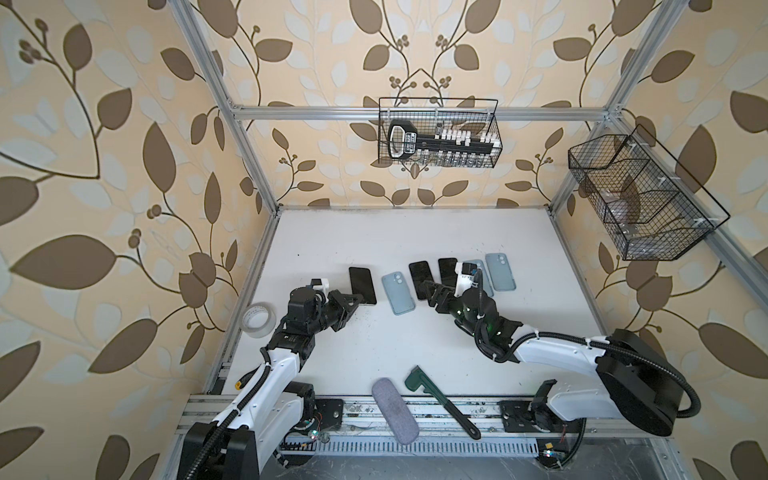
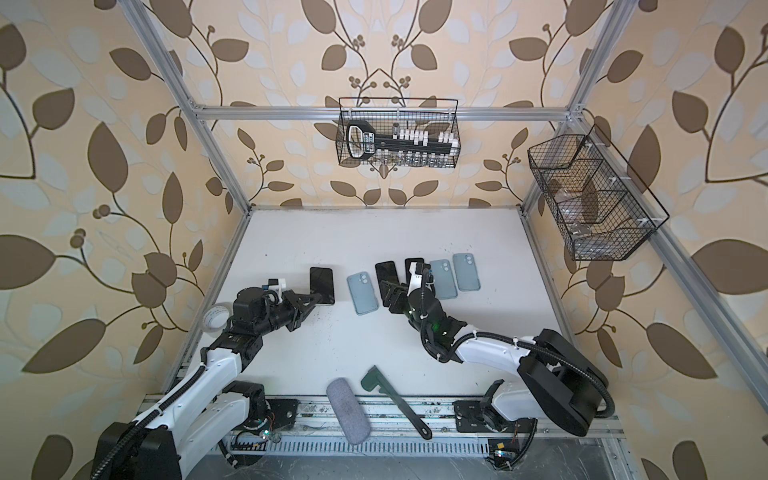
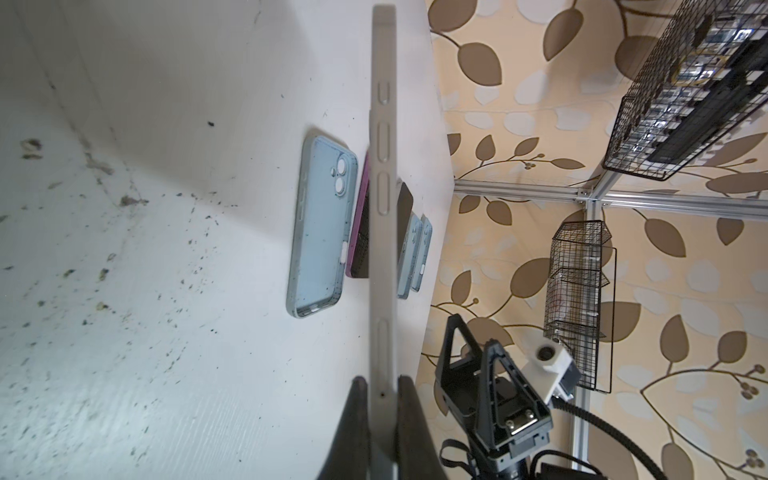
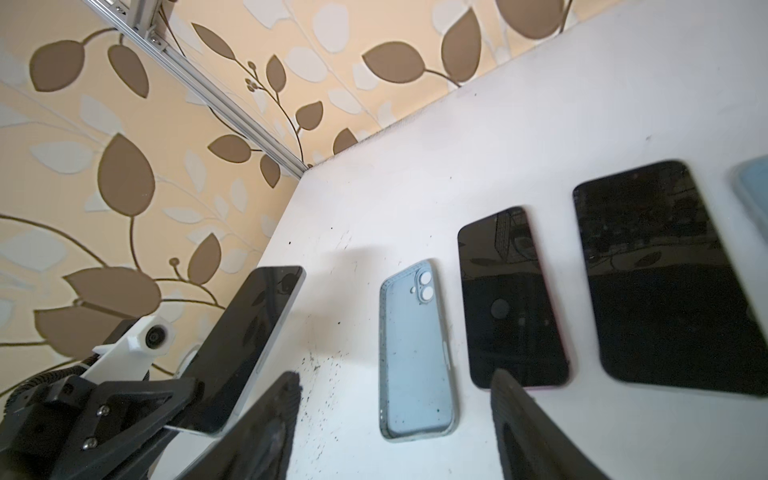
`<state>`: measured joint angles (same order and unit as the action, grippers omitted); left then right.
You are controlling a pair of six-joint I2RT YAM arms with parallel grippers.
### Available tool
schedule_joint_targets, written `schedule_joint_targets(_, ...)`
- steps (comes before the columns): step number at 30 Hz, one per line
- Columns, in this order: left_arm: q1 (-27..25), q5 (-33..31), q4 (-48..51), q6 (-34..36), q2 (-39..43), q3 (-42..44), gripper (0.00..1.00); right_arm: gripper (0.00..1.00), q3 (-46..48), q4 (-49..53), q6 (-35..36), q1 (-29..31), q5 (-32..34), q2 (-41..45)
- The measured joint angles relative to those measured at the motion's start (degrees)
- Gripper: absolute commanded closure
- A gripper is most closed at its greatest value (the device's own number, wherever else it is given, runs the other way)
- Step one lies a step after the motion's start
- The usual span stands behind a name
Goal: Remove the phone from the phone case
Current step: 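Lower the black phone flat onto the table with the left gripper and open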
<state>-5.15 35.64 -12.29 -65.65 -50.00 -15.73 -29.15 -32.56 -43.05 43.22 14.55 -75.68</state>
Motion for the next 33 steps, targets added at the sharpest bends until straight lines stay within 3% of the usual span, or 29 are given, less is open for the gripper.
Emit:
schedule_joint_targets(6,-0.04,-0.04,-2.67,1.05,-0.22,5.86,1.0,0.28,0.92,2.21,3.06,-5.16,-3.8,3.08)
schedule_joint_targets(12,-0.07,-0.04,-5.31,3.04,-0.85,6.47,1.0,0.29,3.63,2.4,3.48,-6.78,-5.62,3.52)
schedule_joint_targets(22,-0.55,-0.04,-14.73,4.11,-12.31,7.67,1.0,0.3,5.46,1.22,2.99,-7.37,-6.69,2.75)
schedule_joint_targets(33,-1.68,-0.13,-20.26,5.29,-18.4,7.67,1.0,0.3,6.6,0.66,2.99,-8.37,-6.75,2.75)
